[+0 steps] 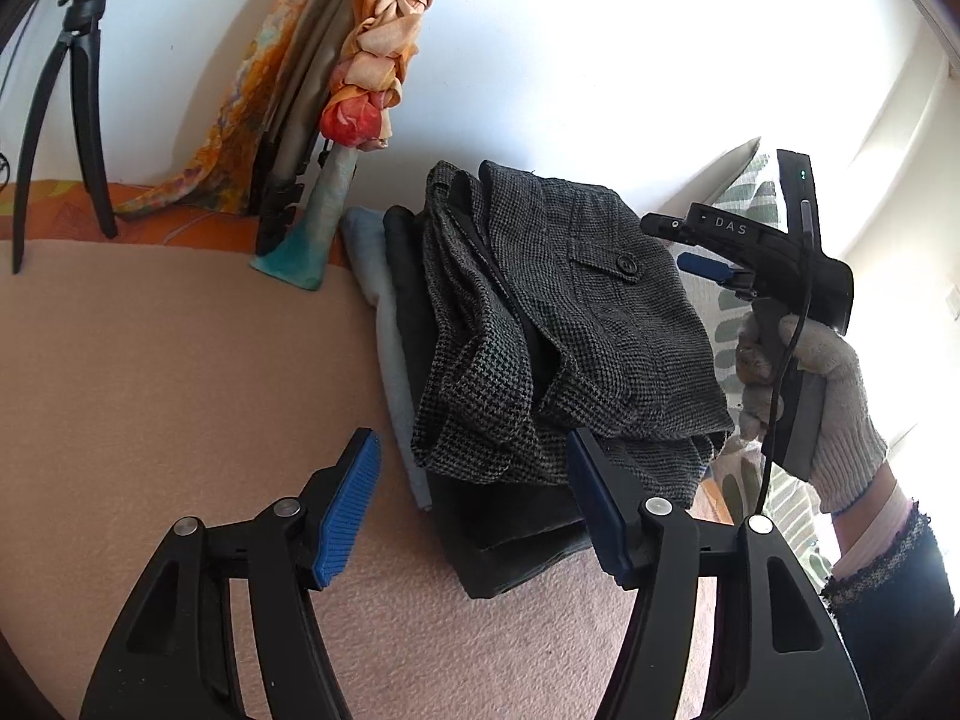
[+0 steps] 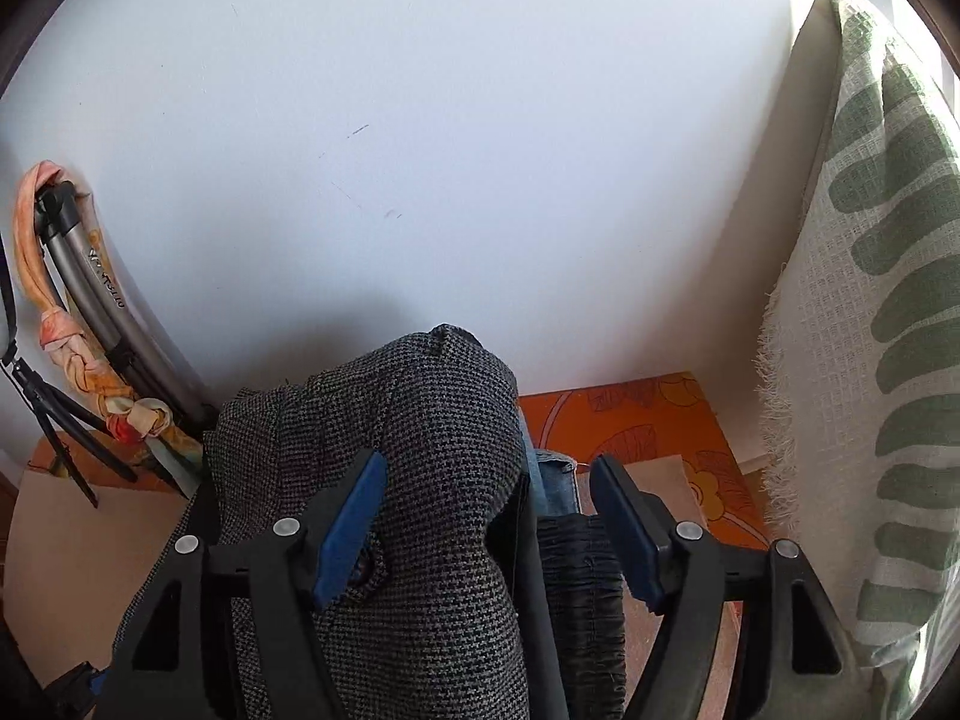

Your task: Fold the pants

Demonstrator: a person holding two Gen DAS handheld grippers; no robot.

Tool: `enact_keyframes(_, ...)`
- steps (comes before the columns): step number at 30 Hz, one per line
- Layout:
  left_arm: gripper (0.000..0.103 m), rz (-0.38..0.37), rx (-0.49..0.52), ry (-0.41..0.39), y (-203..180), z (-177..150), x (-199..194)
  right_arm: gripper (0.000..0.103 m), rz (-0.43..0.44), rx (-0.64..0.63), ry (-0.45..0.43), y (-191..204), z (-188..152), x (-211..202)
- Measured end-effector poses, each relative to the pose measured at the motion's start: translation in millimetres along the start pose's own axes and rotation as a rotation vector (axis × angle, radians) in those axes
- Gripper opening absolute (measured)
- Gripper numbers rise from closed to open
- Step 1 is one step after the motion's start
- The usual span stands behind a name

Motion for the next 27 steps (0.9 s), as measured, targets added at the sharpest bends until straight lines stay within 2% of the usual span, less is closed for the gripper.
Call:
enact_keyframes(5, 0.063, 0.024, 0.046, -0.021, -13, -1, -20, 0.086, -0.041, -0.022, -0.047, 5, -8, -44)
enact_keyframes(11, 0.063, 0.052, 0.113, -0.073, -36, -7, -54, 0.095, -0.064, -0.029, -0.093, 16, -23, -97)
enact_keyframes(16, 0.065, 0.063, 0.167, -0.087, -48, -12, -74, 0.101, -0.097, -0.038, -0.142, 22, -42, -143)
enact_keyframes(21, 0.073, 0.067, 0.215, -0.083, -62, -25, -100, 0.103, -0.075, -0.024, -0.165, 33, -71, -179)
enact_keyframes(23, 0.081, 0.078, 0.247, -0.082, -68, -31, -111, 0.103, -0.057, -0.009, -0.161, 36, -83, -190)
enact_keyframes(27, 0.081, 0.085, 0.277, -0.103, -72, -44, -137, 0.103, -0.057, -0.007, -0.172, 45, -107, -211)
Point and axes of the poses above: each gripper's, at about its wrist camera, not at the fingertips, and x roughly the way its jaws point, y to its left, z to its top, the point moved 3 cm from there along x, roughly the way its jaws point, and after that the axes turned 11 degrees about -z, right-handed, at the moved point
